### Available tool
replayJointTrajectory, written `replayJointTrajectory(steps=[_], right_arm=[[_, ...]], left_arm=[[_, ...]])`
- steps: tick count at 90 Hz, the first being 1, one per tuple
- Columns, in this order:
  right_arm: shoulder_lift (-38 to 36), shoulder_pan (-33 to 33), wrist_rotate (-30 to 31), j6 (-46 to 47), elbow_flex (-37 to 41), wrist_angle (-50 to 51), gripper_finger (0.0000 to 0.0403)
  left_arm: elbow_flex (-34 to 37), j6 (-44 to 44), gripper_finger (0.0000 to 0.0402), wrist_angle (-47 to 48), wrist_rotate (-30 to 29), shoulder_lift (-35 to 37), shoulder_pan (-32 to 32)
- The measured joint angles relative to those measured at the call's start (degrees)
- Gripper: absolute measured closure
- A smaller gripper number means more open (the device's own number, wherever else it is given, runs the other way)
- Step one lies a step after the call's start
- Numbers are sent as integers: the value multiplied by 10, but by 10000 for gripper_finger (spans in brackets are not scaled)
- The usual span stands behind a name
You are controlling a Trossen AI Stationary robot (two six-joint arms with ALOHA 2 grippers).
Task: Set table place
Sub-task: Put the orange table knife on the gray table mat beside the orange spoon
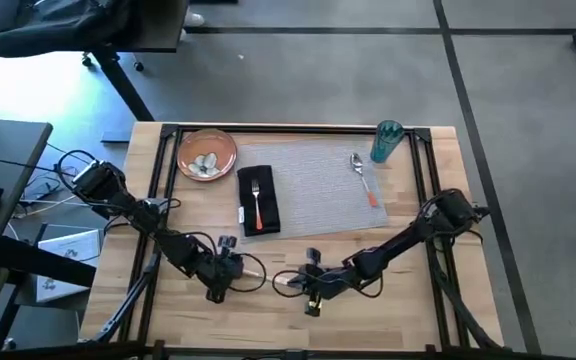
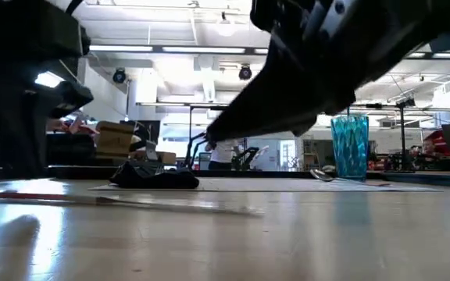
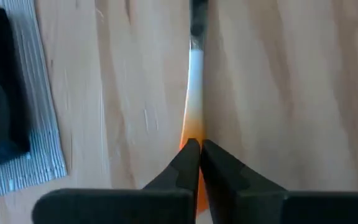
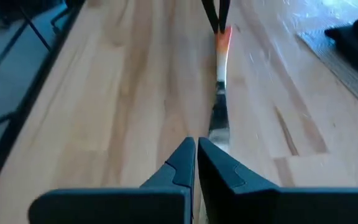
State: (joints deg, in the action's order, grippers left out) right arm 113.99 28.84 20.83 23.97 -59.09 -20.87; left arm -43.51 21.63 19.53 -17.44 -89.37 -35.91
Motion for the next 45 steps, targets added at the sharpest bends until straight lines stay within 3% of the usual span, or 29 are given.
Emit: replayJointTrajectory(steps=[32,45], right_arm=[[0,-7,2,3,0,-8,400],[12,-12,2,17,-1,-10,362]], left_arm=[[-4,-7,401,-7,4,1,8],[-4,-8,401,-28,4,1,10]])
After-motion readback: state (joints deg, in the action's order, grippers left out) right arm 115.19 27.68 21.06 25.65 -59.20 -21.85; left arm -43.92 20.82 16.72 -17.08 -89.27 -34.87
